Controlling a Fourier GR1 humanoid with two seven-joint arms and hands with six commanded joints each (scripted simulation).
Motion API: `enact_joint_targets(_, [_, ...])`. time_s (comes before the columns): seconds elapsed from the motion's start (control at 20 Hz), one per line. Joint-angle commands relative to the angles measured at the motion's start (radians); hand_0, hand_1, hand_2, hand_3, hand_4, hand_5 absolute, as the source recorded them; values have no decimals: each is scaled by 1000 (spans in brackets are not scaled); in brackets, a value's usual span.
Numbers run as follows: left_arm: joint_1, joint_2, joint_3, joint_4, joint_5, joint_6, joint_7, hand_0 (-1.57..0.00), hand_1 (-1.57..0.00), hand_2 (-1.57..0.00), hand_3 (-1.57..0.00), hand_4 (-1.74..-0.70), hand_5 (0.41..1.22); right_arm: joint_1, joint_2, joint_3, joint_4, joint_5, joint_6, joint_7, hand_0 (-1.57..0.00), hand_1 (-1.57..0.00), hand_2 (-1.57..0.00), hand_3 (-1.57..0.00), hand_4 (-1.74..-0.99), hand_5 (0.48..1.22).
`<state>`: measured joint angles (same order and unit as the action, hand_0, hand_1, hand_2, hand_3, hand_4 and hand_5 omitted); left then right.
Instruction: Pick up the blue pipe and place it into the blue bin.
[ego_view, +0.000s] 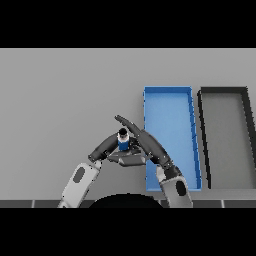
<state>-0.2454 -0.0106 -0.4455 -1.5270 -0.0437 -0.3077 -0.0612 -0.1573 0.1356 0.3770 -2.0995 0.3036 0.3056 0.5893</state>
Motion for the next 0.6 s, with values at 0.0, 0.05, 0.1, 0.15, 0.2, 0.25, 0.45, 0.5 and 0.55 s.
enact_joint_targets(0.0, [3, -3, -1, -14, -4, 3, 13, -1571, -1571, -1571, -1571, -1470, 1221, -13, -2, -5, -2, -9, 9, 6, -16, -25, -77, 1, -1196, 526])
enact_joint_targets(0.05, [5, -5, -3, -20, -15, 4, 15, -1571, -1571, -1571, -1571, -1469, 1221, -36, -9, -24, 3, -20, 18, 10, -23, -32, -83, 1, -1186, 521])
enact_joint_targets(0.1, [10, 4, 5, -29, -17, -1, 11, -1571, -1571, -1571, -1571, -1469, 1221, -69, -9, -37, 12, -32, 25, 10, -27, -39, -91, 1, -1184, 516])
enact_joint_targets(0.15, [2, -5, 8, -24, -29, 4, 17, -1571, -1571, -1571, -1571, -1467, 1221, -91, -3, -39, 17, -41, 32, 19, -34, -55, -110, -7, -1192, 507])
enact_joint_targets(0.2, [2, -6, 10, -28, -32, -2, 29, -1571, -1571, -1571, -1571, -1465, 1221, -102, -2, -38, 26, -46, 39, 20, -69, -108, -166, -44, -1204, 497])
enact_joint_targets(0.25, [3, -7, 12, -23, -39, -6, 36, -1571, -1571, -1571, -1571, -1462, 1221, -109, 0, -38, 39, -45, 48, 21, -168, -218, -261, -128, -1233, 487])
enact_joint_targets(0.45, [5, -9, 17, -26, -50, -19, 57, -1571, -1571, -1571, -1571, -1622, 1221, -141, 20, -36, 69, -58, 58, 19, -876, -877, -910, -762, -1467, 518])
enact_joint_targets(0.5, [11, -9, 20, -30, -53, -16, 62, -1571, -1571, -1571, -1571, -1645, 1221, -145, 29, -36, 82, -58, 58, 21, -1015, -1015, -1042, -872, -1514, 550])
enact_joint_targets(0.55, [12, -23, 18, -39, -46, -17, 69, -1571, -1571, -1571, -1511, -1662, 1221, -153, 43, -38, 91, -63, 49, 13, -1126, -1127, -1148, -953, -1551, 596])
